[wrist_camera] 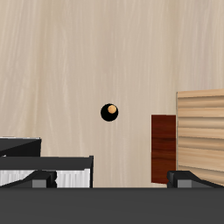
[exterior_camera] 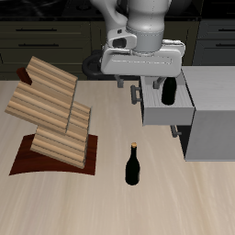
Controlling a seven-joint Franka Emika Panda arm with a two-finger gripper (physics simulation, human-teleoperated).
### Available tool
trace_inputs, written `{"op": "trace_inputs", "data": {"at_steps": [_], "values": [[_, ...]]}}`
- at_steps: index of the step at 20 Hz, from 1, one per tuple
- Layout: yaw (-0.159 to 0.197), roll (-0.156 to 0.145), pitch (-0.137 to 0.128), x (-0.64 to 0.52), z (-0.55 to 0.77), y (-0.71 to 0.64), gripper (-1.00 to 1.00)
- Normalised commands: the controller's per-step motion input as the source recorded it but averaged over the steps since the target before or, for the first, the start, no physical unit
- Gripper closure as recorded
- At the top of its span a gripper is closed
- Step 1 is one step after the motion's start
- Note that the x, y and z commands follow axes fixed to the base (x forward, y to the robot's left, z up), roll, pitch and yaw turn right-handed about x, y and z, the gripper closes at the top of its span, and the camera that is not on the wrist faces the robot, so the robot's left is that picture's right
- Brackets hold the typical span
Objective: Place the wine bottle from the table into the top drawer
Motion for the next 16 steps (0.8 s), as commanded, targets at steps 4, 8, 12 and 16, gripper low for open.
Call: {"op": "trace_inputs", "data": {"at_steps": [4, 8, 12, 16], "values": [[-0.038, -0.039, -0.014, 0.20, -0.11, -0.13, -1.00], [-0.040, -0.025, -0.048, 0.13, -0.06, -0.14, -1.00], [-0.009, 0.043, -0.027, 0.00, -0.18, 0.04, -1.00], [-0.019, 0.021, 0.046, 0.09, -0.33, 0.08, -1.00]]}}
